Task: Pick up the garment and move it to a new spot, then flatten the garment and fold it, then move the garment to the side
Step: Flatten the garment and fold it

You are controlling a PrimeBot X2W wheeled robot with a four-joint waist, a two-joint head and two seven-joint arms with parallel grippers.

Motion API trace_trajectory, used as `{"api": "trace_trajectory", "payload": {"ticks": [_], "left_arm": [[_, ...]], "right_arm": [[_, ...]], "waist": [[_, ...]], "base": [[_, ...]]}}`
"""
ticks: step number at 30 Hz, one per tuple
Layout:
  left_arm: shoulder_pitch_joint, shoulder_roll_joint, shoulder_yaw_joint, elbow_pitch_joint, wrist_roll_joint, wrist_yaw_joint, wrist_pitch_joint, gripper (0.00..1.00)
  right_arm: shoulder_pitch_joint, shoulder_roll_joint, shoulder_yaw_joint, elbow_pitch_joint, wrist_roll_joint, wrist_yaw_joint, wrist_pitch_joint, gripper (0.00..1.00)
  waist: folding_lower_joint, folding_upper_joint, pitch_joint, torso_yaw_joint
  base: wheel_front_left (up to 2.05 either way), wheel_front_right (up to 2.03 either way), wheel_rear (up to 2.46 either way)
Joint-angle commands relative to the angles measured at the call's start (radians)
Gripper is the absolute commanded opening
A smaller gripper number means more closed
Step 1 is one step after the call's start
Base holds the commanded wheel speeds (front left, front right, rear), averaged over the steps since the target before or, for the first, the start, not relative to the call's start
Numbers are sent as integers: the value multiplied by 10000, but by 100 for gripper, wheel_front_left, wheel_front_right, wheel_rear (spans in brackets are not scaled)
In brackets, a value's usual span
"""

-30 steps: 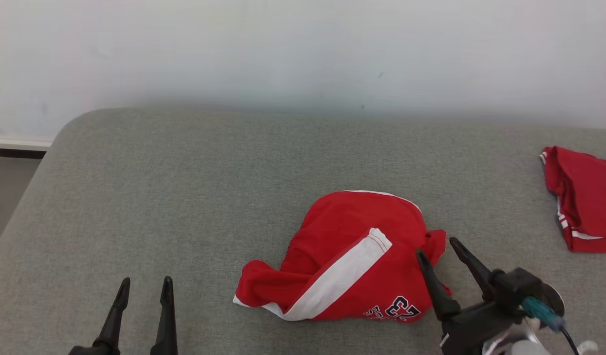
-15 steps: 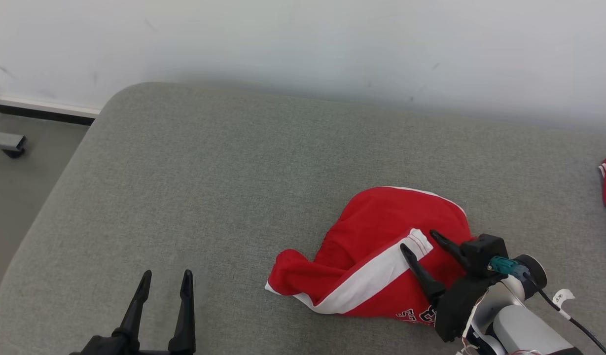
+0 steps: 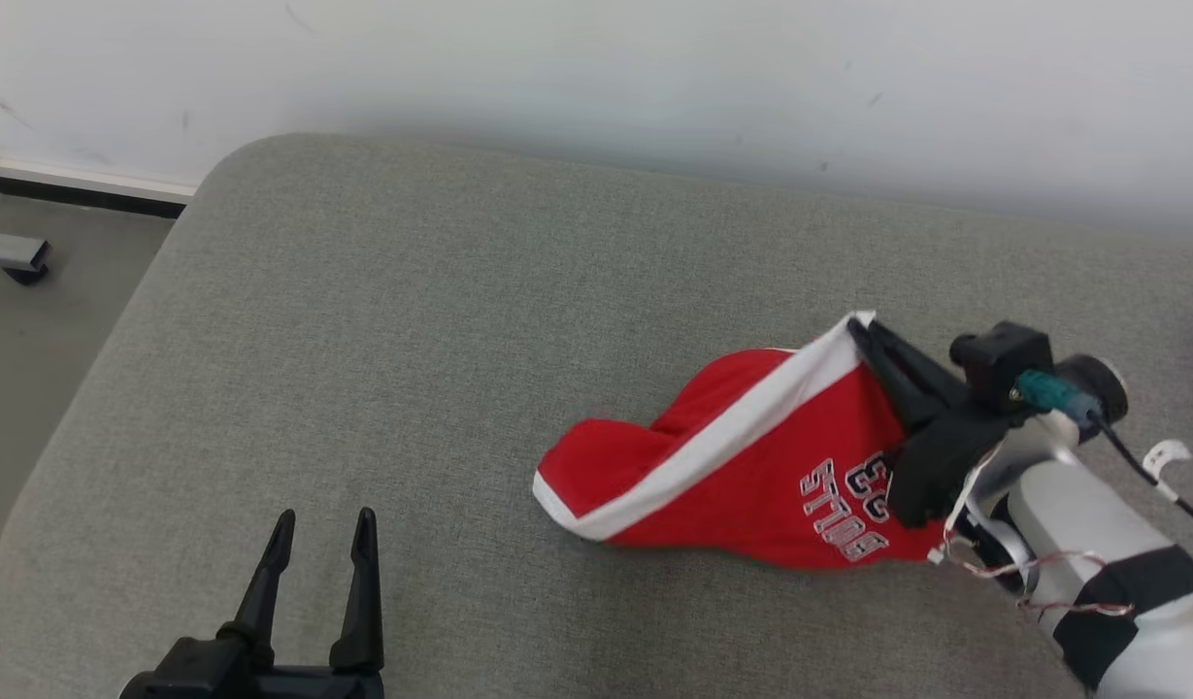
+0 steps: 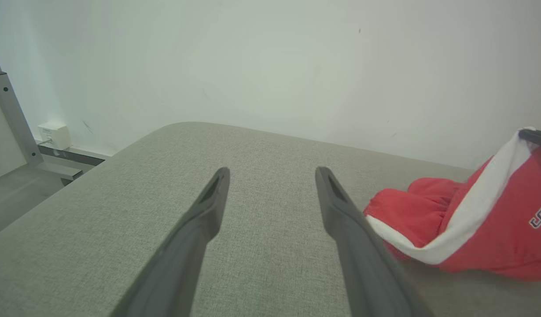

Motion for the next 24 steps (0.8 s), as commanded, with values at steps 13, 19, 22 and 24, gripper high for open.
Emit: {"api": "trace_trajectory", "payload": {"ticks": [13,19,22,24], "left_arm": [[294,-74,227,251,-2,-14,-28,100],[409,-77,310,243,103,-12,-28,100],[356,-57,288,246,137,-12,-28,100],[337,-19,264,244,146,-12,-28,100]], "right_arm": [[27,-77,-147,-633,-520,-28,-1328,0],[2012,-327,-1069,-2227,-801,-28,-1379,0],[3142,-352,-1698,-3024,-862,-28,-1381,0],[3868,-274,-2138,-3457,-876,-28,-1383,0]], "waist": [[-1,0,-333,-880],[-1,0,-422,-1561],[-1,0,-437,-1805],[-1,0,-440,-1913]], "base": [[0,0,0],[0,0,0],[0,0,0],[0,0,0]]}}
